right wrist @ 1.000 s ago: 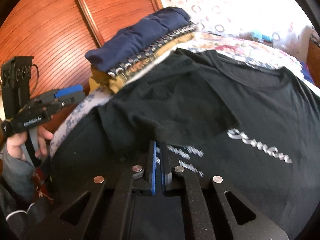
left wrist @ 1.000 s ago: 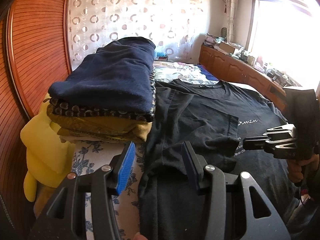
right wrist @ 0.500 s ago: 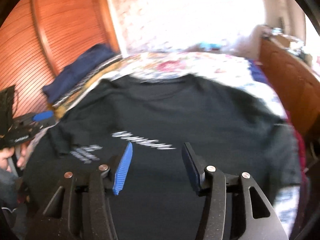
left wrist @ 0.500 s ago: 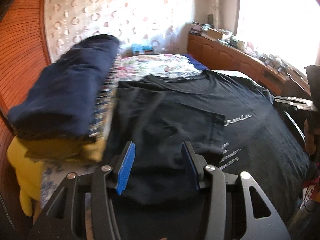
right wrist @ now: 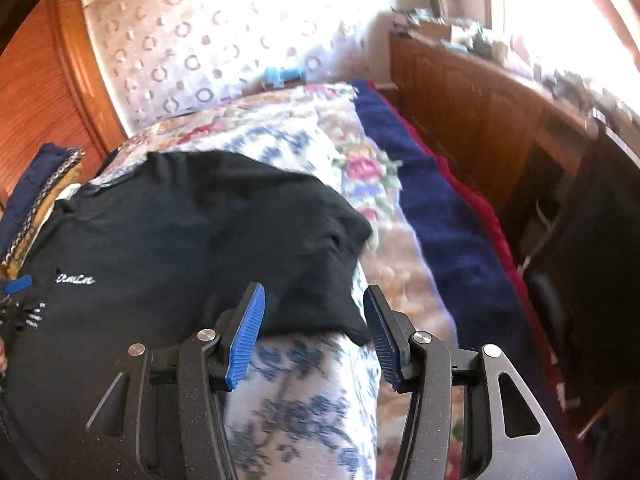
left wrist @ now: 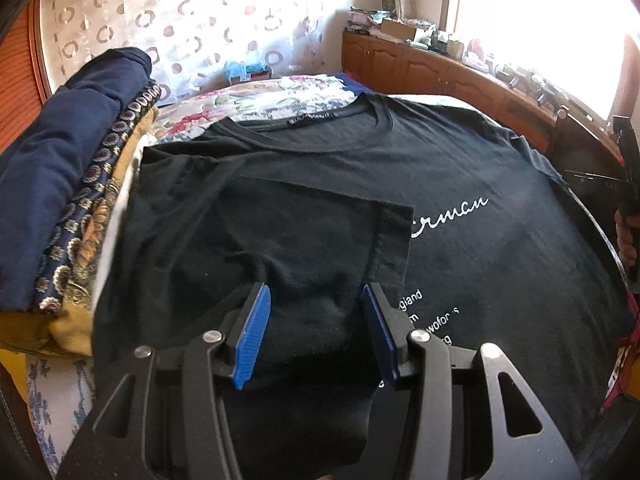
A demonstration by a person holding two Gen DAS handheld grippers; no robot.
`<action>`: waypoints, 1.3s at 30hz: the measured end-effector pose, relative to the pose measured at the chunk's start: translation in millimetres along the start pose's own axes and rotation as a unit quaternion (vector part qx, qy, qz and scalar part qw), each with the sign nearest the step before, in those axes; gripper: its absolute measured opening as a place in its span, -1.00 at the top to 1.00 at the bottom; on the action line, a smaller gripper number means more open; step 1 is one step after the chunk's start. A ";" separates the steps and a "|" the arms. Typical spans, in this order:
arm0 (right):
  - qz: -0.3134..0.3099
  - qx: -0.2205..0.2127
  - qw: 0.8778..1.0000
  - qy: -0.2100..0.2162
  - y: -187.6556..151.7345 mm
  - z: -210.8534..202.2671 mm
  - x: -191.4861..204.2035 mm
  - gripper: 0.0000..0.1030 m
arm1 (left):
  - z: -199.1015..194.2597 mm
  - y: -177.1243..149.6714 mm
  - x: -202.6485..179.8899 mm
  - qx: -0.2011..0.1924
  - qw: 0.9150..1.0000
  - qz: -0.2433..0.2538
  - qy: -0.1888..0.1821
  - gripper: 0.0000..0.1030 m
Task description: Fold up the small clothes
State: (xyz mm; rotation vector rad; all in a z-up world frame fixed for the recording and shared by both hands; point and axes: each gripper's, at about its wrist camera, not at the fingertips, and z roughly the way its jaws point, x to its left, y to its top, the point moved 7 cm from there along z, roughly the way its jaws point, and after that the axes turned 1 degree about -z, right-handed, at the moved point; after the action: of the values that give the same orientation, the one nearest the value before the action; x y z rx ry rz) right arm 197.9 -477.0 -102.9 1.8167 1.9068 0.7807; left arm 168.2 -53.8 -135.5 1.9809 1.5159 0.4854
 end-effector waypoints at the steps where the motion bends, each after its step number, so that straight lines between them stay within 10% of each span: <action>1: 0.005 0.005 1.000 0.003 -2.5 1.7 -3.2 -0.01 | -0.8 0.4 -0.3 -0.001 1.000 0.000 0.001 0.08; 19: 0.004 0.013 1.000 0.027 -1.8 5.8 -7.8 0.90 | 3.6 2.0 -1.3 0.002 1.000 0.007 0.001 -0.02; 29: -0.038 -0.060 0.997 0.016 33.7 -24.7 14.4 0.93 | 4.5 2.4 -1.8 0.002 1.000 0.009 0.003 -0.03; 39: -0.112 -0.077 0.986 0.097 50.9 -32.2 103.1 0.93 | 5.0 2.1 -1.7 0.002 1.000 0.009 0.003 -0.04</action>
State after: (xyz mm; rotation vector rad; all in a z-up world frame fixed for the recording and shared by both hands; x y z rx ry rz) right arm 208.6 -378.5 -36.2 1.4490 2.0642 1.0243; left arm 172.3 -56.9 -137.8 1.9992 1.5050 0.4970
